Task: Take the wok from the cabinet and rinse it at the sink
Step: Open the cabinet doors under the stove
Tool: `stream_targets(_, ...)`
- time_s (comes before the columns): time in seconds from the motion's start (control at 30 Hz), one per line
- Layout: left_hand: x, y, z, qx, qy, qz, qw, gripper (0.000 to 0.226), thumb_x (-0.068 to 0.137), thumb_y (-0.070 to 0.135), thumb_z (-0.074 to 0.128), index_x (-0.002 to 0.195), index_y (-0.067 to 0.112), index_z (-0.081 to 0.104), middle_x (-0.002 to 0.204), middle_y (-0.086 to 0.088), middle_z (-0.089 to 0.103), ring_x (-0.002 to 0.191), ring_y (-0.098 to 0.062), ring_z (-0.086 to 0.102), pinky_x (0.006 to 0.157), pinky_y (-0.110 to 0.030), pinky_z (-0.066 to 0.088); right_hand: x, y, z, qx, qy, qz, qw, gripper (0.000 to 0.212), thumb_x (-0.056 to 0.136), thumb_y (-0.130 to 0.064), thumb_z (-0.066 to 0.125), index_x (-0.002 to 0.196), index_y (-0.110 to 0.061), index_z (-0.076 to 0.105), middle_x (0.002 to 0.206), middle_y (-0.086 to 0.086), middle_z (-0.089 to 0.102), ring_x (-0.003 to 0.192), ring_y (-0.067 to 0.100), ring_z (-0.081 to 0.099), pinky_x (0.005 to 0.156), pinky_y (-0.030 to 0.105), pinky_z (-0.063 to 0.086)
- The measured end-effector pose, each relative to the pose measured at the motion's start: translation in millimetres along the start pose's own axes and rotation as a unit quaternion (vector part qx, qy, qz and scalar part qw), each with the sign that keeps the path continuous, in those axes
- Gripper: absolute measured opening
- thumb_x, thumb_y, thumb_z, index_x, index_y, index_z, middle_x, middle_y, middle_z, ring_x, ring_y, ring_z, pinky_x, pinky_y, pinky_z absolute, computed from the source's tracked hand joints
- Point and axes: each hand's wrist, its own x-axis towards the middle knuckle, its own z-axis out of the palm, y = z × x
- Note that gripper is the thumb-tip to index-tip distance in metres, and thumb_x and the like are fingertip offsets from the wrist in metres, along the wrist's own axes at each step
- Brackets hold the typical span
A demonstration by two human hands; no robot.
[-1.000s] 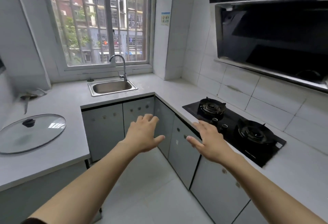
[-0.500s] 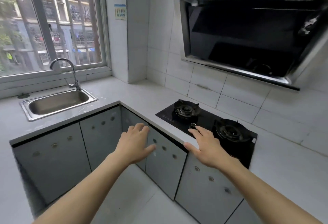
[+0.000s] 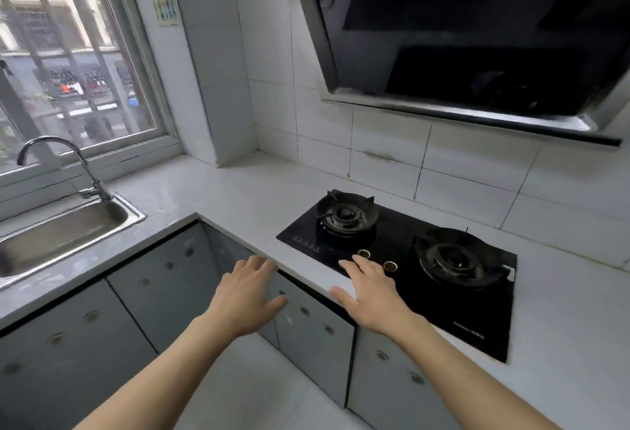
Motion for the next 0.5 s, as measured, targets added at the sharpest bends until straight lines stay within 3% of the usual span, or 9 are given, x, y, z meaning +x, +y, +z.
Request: stream_targets(0.5, 92.8, 31.0, 128.2, -0.061, -0.13, 0.025, 0.989, 0.056, 0.089, 0.054, 0.051, 0.137, 0.027, 0.041, 0.145, 0.005, 0.042, 0.129, -0.019, 0.04, 0.103, -0.038, 0.041, 51.4, 100.3, 60.6, 0.025, -0.042, 0.08, 0.996, 0.062, 0.097, -0.053, 0.04, 0.15, -0.024, 0.027, 0.158, 0.0, 0.021, 0.145, 0.021, 0.015, 0.111, 0.043, 0.028)
